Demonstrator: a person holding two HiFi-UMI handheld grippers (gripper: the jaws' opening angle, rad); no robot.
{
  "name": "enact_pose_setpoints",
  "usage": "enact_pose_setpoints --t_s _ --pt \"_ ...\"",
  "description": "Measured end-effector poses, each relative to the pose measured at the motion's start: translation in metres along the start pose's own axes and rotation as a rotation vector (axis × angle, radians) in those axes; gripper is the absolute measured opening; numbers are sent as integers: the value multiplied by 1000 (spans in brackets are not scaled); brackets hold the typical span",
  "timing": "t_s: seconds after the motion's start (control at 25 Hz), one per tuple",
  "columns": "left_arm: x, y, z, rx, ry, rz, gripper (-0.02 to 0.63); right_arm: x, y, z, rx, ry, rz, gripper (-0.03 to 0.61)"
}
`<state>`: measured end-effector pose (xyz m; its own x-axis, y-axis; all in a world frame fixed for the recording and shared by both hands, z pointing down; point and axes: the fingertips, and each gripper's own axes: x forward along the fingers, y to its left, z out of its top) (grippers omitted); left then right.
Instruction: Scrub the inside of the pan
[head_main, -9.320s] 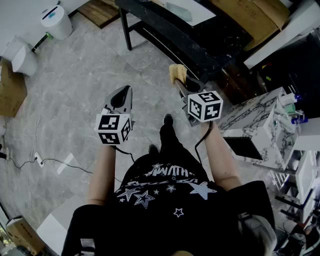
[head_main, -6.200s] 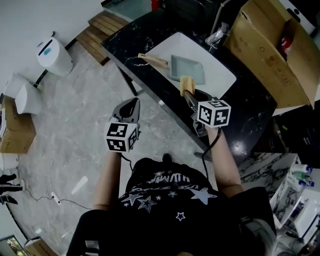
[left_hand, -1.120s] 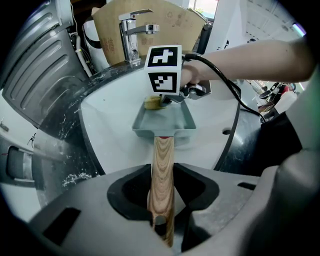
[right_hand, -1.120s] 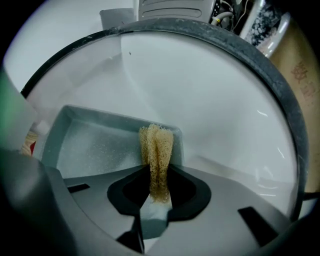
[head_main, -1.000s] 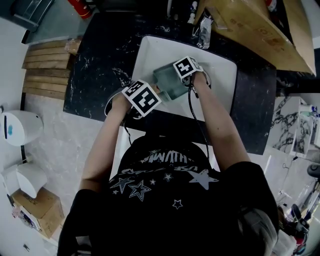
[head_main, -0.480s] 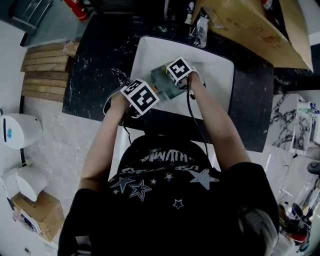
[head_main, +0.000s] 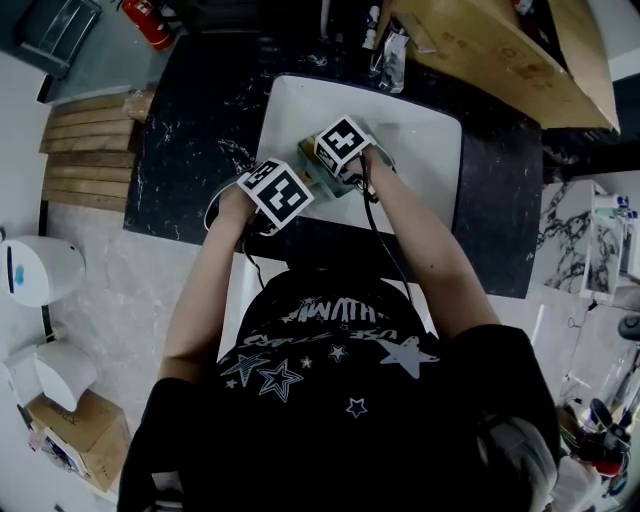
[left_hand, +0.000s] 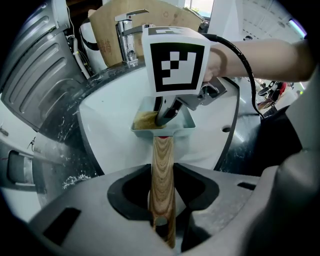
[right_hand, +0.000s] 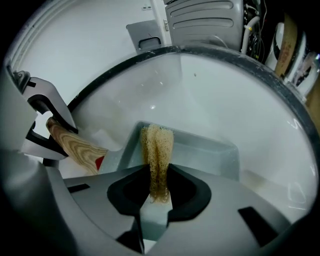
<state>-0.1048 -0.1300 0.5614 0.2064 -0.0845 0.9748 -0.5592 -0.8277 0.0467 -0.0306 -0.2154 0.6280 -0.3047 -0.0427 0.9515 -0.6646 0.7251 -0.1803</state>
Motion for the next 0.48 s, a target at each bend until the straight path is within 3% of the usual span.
enact_pose_setpoints --t_s 0.48 --pt "1 -1 -1 -1 5 -11 144 -3 8 1 66 -52 66 84"
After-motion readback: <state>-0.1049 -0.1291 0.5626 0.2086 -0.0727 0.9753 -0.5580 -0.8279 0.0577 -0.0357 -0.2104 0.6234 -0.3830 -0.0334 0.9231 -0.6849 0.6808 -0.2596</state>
